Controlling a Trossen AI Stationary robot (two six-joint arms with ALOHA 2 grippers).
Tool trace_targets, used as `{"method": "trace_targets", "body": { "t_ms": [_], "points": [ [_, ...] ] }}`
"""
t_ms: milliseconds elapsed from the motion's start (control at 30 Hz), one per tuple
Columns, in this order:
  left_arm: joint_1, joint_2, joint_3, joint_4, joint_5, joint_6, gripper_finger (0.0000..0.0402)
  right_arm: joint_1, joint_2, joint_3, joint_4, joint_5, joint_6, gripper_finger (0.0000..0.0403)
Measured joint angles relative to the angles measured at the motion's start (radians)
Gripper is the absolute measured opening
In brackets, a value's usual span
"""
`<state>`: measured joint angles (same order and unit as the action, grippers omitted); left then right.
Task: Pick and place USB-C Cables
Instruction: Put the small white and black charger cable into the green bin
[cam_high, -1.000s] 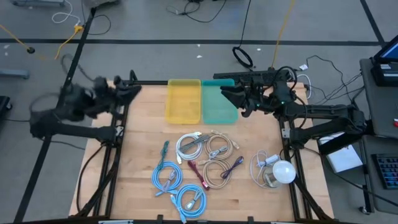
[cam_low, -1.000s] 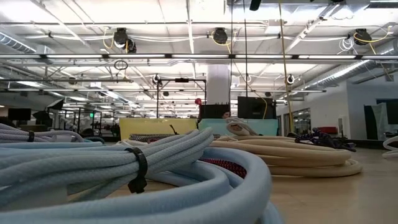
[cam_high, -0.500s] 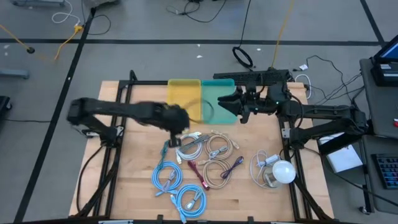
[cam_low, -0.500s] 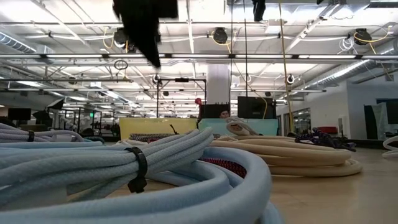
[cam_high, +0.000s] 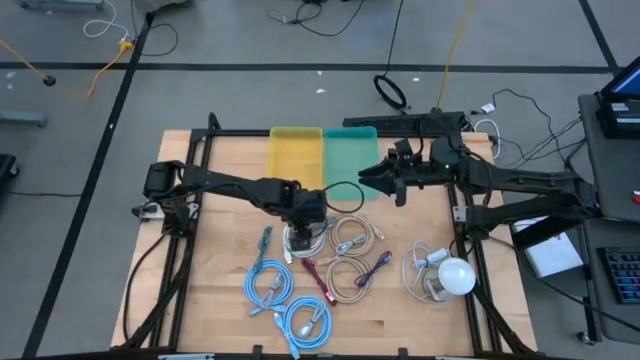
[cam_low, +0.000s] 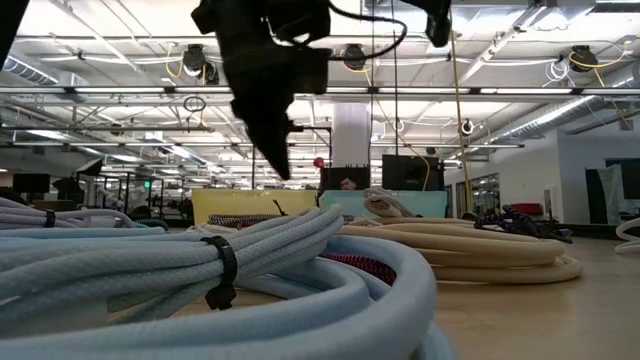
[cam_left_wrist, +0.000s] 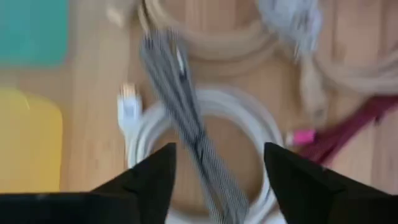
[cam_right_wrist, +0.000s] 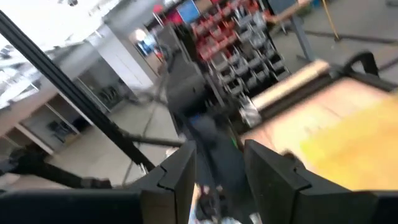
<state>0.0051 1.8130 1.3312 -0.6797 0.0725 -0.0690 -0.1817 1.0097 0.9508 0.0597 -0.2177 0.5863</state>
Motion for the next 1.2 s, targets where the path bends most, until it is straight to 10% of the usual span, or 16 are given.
{"method": "trace_targets", "body": {
  "t_ms": [867,1200],
  "points": [
    [0.015,0.183,-0.006,0.028,-0.069,-0.047,0.0249,0.070,-0.131,0.000,-0.146,0.015,-0.011,0.0128],
    [0.025,0.107,-0.007,-0.044,-0.021,-0.100,0.0024,0.111,-0.131,0.000,-0.145,0.067,-0.025,0.0128]
  ]
}}
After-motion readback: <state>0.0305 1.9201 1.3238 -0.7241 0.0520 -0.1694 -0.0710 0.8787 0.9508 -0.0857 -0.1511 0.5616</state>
